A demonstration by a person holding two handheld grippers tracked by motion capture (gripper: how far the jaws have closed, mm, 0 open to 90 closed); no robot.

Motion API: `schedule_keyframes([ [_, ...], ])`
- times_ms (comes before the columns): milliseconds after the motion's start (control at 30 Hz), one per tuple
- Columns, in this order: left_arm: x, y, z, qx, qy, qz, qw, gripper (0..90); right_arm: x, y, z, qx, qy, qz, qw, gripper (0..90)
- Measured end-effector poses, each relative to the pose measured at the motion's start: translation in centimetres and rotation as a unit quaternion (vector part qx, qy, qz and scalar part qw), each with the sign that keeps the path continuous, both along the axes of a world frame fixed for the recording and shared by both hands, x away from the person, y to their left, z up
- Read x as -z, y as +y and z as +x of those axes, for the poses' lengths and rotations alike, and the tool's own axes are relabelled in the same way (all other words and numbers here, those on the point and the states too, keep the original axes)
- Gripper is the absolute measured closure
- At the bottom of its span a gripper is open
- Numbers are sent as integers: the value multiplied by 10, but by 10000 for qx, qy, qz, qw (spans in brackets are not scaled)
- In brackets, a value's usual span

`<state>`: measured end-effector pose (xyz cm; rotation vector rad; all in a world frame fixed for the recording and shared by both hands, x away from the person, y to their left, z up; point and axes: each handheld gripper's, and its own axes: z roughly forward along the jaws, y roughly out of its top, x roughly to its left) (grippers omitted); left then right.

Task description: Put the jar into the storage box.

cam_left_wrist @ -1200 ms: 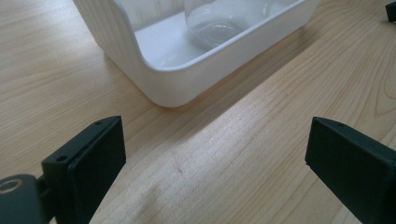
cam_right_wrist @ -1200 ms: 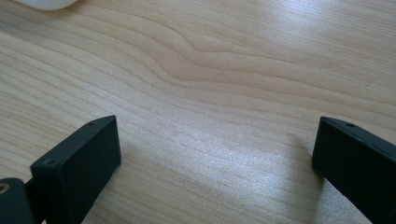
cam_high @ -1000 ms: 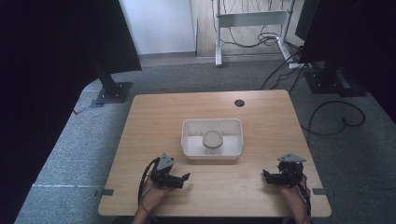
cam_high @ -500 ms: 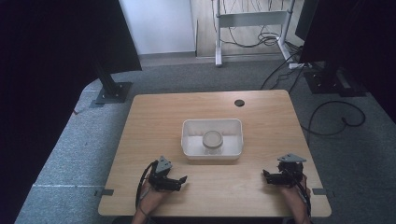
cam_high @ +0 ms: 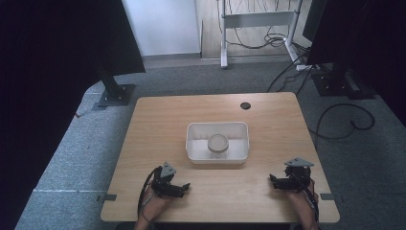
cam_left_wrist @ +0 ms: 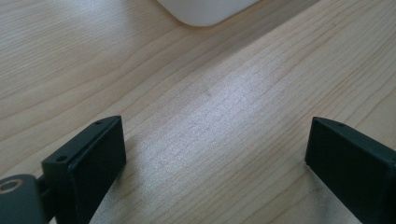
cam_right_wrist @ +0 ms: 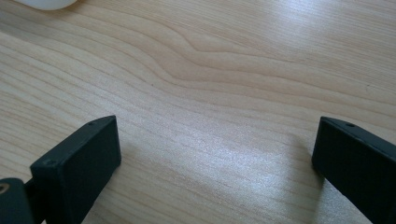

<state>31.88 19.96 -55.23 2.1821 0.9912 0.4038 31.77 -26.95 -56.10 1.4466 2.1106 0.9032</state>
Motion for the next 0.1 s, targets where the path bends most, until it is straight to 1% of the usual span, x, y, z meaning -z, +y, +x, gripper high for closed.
schedule_keyframes([
  [100,0,0,0,1,-20,53,10000,49,0,0,0,0,1,1,10000,8],
])
